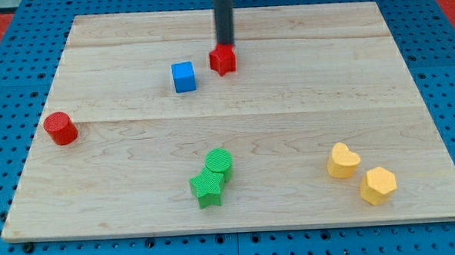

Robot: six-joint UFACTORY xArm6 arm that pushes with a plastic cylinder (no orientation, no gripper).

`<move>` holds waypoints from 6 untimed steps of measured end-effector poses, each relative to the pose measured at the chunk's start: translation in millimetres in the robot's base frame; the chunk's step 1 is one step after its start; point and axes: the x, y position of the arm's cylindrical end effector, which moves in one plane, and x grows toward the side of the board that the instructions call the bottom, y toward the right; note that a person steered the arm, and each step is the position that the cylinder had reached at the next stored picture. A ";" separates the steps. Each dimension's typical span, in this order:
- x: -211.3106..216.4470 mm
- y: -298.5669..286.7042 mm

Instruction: Push the red circle to the blue cube and red star

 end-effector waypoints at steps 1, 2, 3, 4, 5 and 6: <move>52.0 12.4; 91.1 26.1; 143.3 -27.3; 163.6 -156.8; 198.3 -252.4; 159.7 -326.6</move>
